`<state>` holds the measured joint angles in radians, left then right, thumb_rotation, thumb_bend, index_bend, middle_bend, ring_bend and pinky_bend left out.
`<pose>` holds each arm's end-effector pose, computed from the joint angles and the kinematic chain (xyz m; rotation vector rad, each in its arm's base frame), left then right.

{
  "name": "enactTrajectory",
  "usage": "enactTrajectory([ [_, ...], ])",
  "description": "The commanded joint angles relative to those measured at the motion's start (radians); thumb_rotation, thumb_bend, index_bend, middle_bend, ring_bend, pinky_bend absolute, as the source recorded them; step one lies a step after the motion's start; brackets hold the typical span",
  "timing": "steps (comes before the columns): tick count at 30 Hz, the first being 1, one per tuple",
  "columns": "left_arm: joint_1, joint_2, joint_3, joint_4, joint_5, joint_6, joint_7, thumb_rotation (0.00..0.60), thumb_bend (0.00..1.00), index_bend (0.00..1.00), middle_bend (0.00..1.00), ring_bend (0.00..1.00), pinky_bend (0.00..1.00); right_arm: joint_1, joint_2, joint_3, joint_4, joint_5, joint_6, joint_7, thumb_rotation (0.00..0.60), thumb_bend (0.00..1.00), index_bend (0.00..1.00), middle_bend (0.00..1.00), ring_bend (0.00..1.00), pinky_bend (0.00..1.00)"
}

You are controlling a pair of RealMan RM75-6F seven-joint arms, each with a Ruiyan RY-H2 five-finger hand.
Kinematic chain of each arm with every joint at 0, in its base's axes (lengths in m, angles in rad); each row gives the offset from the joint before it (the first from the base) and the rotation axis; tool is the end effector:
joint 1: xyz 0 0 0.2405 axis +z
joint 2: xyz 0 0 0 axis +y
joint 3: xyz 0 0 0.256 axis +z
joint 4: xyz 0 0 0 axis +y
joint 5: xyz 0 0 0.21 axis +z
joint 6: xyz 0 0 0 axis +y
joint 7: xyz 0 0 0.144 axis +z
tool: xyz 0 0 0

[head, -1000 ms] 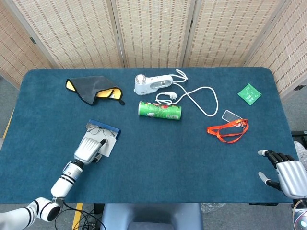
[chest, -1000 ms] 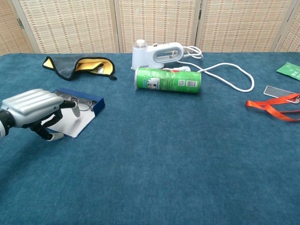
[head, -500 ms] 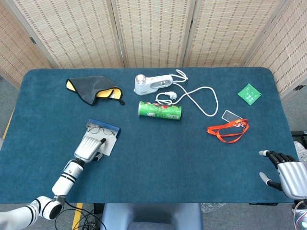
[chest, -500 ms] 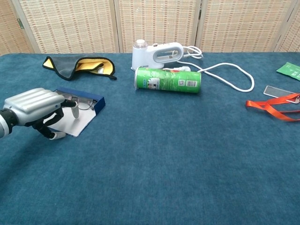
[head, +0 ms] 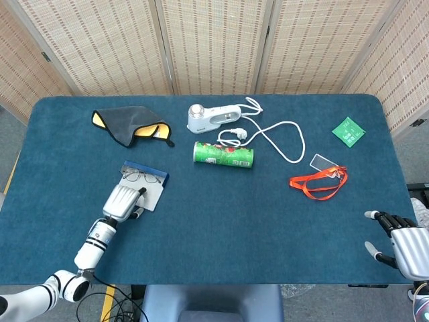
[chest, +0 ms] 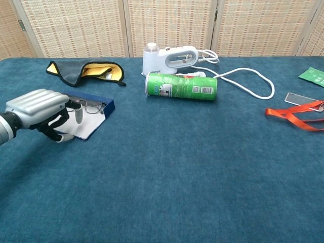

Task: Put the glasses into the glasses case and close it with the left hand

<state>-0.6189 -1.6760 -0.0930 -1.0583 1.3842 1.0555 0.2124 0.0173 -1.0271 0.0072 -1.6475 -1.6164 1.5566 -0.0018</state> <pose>-0.2328 0.3429 -0.0228 -1.8424 -0.6923 -0.8076 -0.3056 -0.1507 0.1815 1.4485 -0.8358 0.8902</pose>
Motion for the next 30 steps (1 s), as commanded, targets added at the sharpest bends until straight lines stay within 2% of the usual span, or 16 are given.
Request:
enactTrajectory([
  [1,-0.005,-0.012,-0.017,0.019,-0.004,0.012,-0.016,0.600,0.33,0.46,0.88,0.87,0.94,-0.001,0.000,0.001,0.001,0.000,0.002,0.002,0.600,0.21,0.30,0.37,0.43,0.44],
  [8,-0.031,-0.038,-0.065,0.072,-0.026,0.016,-0.041,0.600,0.33,0.45,0.88,0.87,0.94,-0.003,0.000,0.003,0.005,0.003,0.004,0.006,0.600,0.21,0.30,0.37,0.43,0.44],
  [19,-0.110,-0.084,-0.130,0.184,-0.073,-0.045,-0.031,0.600,0.33,0.43,0.88,0.87,0.94,-0.003,0.000,0.006,0.008,0.011,0.002,0.008,0.600,0.21,0.30,0.37,0.43,0.44],
  [30,-0.179,-0.127,-0.142,0.286,-0.102,-0.139,-0.027,0.600,0.33,0.45,0.88,0.87,0.94,-0.002,-0.001,0.009,0.009,0.019,-0.004,0.006,0.600,0.21,0.30,0.37,0.43,0.44],
])
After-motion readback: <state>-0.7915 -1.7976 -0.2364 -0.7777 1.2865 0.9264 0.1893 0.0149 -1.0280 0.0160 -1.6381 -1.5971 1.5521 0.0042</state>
